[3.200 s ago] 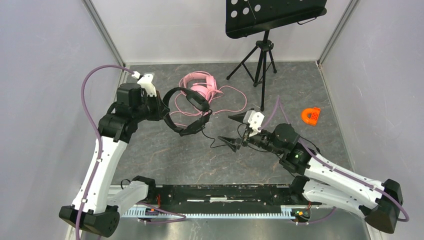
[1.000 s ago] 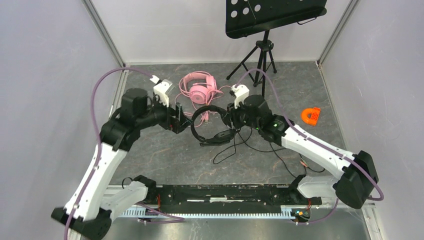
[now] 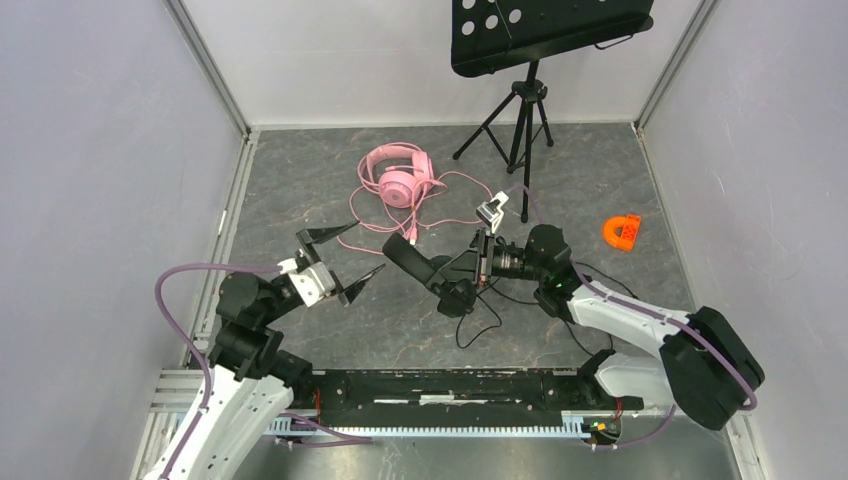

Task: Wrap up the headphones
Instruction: Pick up the headphones from the center of the board.

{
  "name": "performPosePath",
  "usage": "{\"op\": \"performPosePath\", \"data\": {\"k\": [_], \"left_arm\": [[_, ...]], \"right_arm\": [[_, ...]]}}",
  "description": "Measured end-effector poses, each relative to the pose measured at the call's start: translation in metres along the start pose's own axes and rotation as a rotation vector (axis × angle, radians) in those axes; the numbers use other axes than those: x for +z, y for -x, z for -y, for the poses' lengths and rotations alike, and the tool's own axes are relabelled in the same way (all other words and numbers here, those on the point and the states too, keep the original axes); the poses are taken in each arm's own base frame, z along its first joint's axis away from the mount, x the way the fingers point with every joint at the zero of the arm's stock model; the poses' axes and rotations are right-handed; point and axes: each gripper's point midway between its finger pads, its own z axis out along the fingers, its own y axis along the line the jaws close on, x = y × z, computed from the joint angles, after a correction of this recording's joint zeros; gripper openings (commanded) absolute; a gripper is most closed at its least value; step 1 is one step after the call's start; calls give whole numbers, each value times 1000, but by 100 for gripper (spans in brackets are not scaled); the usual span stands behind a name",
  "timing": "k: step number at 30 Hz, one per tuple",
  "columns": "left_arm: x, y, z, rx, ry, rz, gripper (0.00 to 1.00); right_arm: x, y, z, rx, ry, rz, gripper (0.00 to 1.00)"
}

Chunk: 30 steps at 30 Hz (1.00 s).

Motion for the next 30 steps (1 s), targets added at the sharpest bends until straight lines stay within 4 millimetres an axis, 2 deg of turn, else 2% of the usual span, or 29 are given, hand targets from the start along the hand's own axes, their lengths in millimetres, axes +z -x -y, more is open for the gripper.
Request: {"op": "performPosePath", "data": {"k": [5, 9, 14, 19, 25, 30], "left_arm": [[8, 10, -9, 5, 26, 64, 88], [11, 15, -12, 25, 34, 94, 87], [19, 10, -12, 14, 17, 90, 83], [29, 2, -3, -19, -23, 77, 80], [47, 9, 18, -48, -82, 92, 78], [56, 14, 26, -11, -78, 87, 73]], "right_arm": [[4, 0, 8, 103, 45, 10, 0], [8, 1, 6, 133, 83, 3, 0], [10, 3, 0, 140, 129, 1, 0], [11, 4, 1, 149, 146, 1, 0], [14, 5, 8, 164, 142, -1, 0], [14, 5, 9, 165, 142, -2, 0]]}}
